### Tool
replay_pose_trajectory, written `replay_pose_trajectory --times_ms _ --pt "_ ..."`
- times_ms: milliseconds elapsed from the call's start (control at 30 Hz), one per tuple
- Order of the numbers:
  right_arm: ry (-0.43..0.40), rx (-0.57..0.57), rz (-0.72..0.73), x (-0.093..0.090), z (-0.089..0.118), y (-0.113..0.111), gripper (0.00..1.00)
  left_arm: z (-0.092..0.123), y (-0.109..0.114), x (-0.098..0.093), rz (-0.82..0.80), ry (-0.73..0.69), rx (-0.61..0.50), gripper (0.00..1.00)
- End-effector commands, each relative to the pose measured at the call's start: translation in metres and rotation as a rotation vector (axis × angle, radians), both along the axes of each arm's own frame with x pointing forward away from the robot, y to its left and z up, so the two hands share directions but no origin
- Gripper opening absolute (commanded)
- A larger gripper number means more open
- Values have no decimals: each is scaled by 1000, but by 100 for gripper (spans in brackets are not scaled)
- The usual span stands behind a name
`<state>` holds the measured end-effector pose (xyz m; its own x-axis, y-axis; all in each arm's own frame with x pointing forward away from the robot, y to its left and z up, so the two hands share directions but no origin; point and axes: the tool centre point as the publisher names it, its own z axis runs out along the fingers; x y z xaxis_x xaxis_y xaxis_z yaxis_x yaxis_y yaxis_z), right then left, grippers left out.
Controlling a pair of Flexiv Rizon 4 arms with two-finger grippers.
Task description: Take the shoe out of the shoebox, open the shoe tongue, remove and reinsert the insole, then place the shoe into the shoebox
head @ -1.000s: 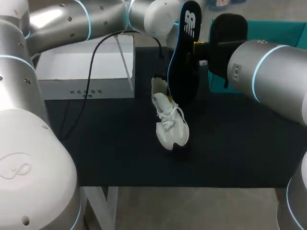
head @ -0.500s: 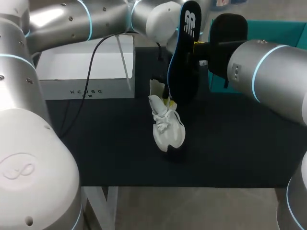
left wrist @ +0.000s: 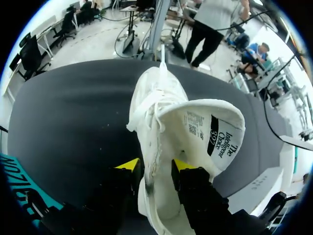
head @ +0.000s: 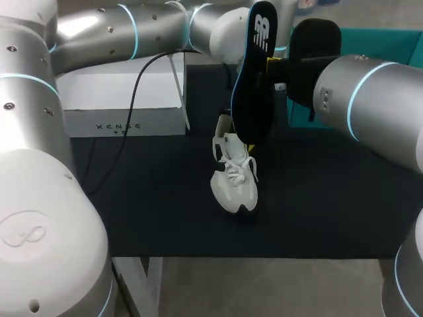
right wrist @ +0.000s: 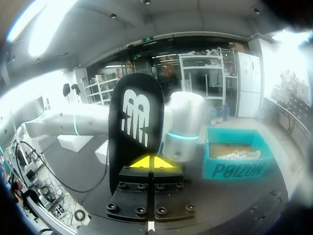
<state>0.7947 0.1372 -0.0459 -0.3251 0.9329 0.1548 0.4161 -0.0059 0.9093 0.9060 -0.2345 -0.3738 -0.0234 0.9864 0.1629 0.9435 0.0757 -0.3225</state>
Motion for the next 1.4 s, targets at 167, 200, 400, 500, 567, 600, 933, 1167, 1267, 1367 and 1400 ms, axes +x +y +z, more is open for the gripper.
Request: replay_pose_trajectory --times_ms 167,200,400,500,567,600,933,1167,1267,1367,1400 --pt "1 1 1 0 -1 -1 0 43 19 6 148 -2 -201 100" --pt "1 1 1 0 -1 -1 0 50 20 9 171 -4 -230 100" --pt "1 1 1 0 -1 -1 0 92 33 24 293 -30 -399 100" --pt "1 1 1 0 -1 -1 0 114 43 31 305 -31 -491 100" --pt "1 1 1 0 -1 -1 0 126 46 35 303 -37 -531 100" --pt "1 1 1 0 -1 -1 0 131 48 36 300 -40 -559 100" --pt "1 1 1 0 -1 -1 0 164 51 28 216 -27 -741 100" --pt "78 39 -108 16 -4 -15 0 191 58 13 167 -103 -896 100" --pt "167 79 -175 35 -4 -34 0 202 63 8 144 -127 -949 100" --pt "225 94 -191 51 -1 -49 0 211 65 5 129 -140 -973 100" --pt "238 96 -180 57 1 -53 0 213 65 3 121 -142 -978 100"
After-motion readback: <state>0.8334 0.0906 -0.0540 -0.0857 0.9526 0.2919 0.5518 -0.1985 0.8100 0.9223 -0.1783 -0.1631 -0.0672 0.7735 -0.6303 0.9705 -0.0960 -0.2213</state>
